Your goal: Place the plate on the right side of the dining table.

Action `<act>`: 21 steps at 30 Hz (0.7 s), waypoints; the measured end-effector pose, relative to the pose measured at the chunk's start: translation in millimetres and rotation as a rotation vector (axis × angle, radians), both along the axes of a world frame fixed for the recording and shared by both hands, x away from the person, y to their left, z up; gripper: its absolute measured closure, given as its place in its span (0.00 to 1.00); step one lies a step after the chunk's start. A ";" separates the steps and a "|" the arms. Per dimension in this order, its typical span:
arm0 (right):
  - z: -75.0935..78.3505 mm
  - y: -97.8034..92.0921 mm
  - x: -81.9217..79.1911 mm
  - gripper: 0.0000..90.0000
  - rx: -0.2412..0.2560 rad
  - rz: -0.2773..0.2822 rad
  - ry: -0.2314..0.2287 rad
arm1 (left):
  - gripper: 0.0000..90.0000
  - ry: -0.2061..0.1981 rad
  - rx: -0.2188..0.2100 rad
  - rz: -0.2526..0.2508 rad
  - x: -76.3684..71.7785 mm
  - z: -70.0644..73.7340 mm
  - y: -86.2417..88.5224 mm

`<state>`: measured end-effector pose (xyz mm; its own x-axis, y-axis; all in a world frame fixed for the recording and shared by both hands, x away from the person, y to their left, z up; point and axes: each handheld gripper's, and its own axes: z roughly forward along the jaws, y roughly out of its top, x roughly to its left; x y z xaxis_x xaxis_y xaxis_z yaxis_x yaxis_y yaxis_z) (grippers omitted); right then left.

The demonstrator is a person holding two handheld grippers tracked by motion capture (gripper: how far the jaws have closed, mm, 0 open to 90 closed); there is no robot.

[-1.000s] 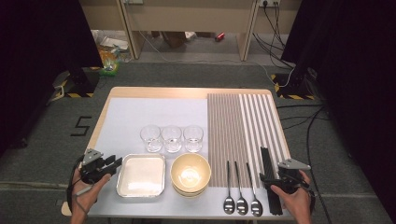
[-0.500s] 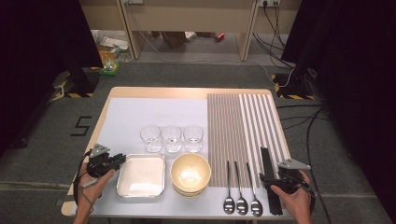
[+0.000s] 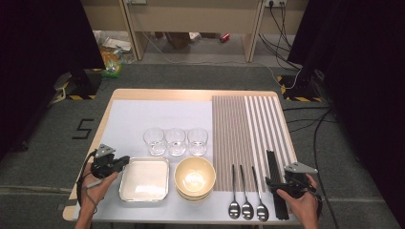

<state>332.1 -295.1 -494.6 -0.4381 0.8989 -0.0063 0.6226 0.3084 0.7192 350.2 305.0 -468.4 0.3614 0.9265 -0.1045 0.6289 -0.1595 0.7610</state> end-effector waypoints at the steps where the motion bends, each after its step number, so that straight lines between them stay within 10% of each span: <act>1: 0.1 -0.1 0.0 0.13 0.000 0.001 0.000 | 0.98 -0.008 0.003 0.004 -0.5 2.0 -0.6; 10: 0.2 0.0 0.0 0.13 0.001 0.003 0.001 | 0.98 -0.019 0.044 0.008 -4.3 16.2 3.7; 21: 0.1 0.0 0.0 0.13 0.002 0.003 0.000 | 0.85 0.044 -0.038 0.040 -3.7 9.3 14.2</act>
<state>332.1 -295.0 -494.6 -0.4405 0.8977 -0.0049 0.6215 0.3089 0.7199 346.5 319.2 -459.1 0.3186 0.9352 -0.1549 0.6675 -0.1053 0.7371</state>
